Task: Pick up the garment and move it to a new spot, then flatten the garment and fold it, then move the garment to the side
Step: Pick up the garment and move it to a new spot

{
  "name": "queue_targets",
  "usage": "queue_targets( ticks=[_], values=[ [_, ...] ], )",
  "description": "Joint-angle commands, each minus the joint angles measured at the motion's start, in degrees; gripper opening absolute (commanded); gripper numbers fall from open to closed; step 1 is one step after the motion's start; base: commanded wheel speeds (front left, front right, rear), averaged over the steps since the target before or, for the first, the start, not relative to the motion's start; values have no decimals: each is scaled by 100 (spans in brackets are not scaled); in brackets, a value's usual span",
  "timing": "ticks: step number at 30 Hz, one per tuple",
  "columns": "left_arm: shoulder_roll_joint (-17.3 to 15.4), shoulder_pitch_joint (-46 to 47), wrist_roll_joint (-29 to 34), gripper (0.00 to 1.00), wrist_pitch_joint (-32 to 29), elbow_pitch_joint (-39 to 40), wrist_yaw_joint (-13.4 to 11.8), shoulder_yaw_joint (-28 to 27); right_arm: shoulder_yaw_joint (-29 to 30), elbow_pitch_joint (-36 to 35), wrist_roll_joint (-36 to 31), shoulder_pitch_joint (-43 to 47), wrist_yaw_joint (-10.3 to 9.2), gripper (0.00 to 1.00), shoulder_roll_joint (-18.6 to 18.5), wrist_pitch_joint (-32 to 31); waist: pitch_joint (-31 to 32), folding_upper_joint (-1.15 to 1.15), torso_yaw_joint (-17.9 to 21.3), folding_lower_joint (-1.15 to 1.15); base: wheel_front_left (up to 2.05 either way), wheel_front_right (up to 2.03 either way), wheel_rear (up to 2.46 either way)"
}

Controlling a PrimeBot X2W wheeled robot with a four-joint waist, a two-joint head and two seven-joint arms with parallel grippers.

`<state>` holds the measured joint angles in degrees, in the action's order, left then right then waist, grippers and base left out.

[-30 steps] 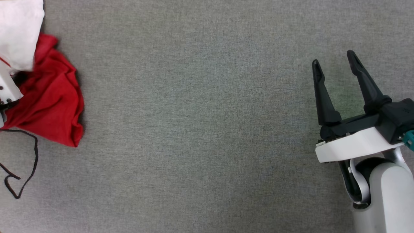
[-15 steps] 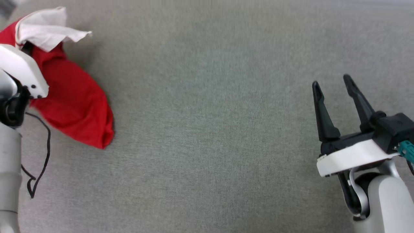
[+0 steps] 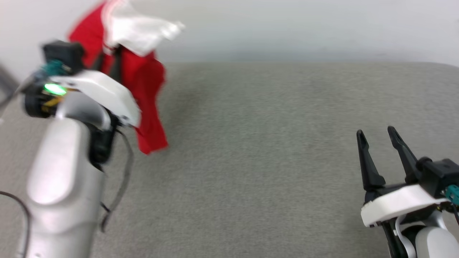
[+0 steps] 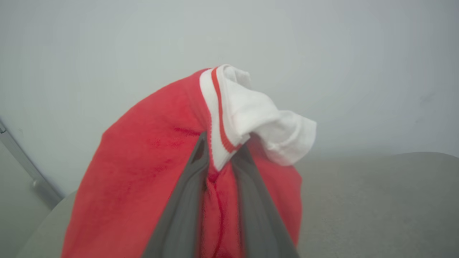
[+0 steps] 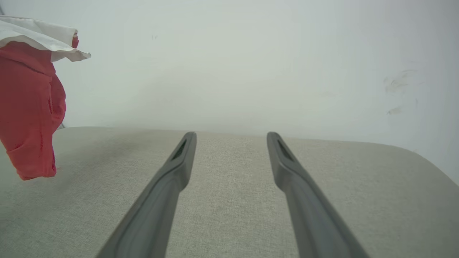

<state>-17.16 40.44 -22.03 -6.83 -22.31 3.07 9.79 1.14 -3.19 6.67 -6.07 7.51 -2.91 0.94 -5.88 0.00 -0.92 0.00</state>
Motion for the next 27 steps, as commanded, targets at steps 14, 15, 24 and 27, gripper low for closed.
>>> queue_targets(
  ticks=[14, 15, 24, 27],
  values=[
    [1173, -1952, -339, 0, -171, -332, 335, 1566, 102, -116, 157, 477, -4, 100, 4, -190, 169, 0, 909, 0, 0, 0, 0],
    [1206, -2073, -367, 0, -167, -421, 343, 1676, 96, -104, 173, 478, -4, 100, 5, -175, 157, 0, 911, 0, 0, 0, 0],
    [1306, -2080, -211, 100, 468, -525, 387, 2177, 194, 14, 205, 509, -4, 100, 5, -153, 236, 0, 573, 0, 0, 0, 0],
    [1233, -2019, -52, 100, 876, -283, 300, 2154, 214, 52, 185, 551, -4, 100, 4, -173, 345, 0, 463, 0, 0, 0, 0]
  ],
)
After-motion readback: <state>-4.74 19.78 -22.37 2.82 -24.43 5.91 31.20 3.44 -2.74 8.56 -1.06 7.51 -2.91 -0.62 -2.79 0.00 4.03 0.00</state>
